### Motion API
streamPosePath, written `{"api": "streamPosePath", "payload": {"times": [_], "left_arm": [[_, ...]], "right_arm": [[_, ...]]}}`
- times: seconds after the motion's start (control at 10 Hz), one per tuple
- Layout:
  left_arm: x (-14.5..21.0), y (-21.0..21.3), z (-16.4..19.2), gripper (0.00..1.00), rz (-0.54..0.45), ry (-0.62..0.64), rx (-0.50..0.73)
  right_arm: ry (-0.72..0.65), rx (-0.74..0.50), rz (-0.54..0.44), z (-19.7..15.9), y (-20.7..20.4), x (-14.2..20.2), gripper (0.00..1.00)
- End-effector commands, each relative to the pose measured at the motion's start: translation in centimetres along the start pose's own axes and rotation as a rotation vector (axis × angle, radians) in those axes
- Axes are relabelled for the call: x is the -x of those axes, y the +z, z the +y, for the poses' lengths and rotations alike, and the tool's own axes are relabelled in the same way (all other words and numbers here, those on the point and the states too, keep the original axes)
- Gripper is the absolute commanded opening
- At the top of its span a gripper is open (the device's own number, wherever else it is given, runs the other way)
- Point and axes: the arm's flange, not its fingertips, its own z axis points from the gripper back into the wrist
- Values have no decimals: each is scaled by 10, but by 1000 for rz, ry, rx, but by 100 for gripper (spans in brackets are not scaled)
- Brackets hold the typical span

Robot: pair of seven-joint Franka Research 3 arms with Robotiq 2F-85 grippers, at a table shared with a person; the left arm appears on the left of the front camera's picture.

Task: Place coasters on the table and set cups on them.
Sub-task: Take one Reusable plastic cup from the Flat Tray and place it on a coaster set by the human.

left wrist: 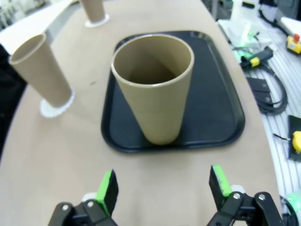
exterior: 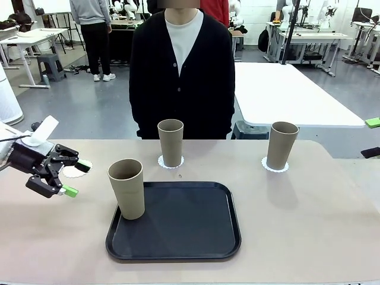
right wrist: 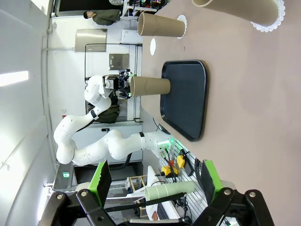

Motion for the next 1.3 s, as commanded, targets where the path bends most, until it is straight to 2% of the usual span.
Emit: {"api": "streamPosePath", "payload": {"times": [0.0,0.4,0.6,0.7,0.9,1.2], "left_arm": [[0,1,0,100,-8,0,-3],[0,0,0,100,3,0,-1],[2,-1,13,100,-193,166,80],[6,-5,20,100,-229,195,107],[16,-19,25,100,-274,201,117],[29,-47,22,100,-351,126,115]], "right_arm": [[8,1,1,0,0,-1,100],[8,1,1,0,0,-1,100],[8,1,1,0,0,-1,100],[8,1,1,0,0,-1,100],[8,1,1,0,0,-1,100],[8,1,1,0,0,-1,100]]}}
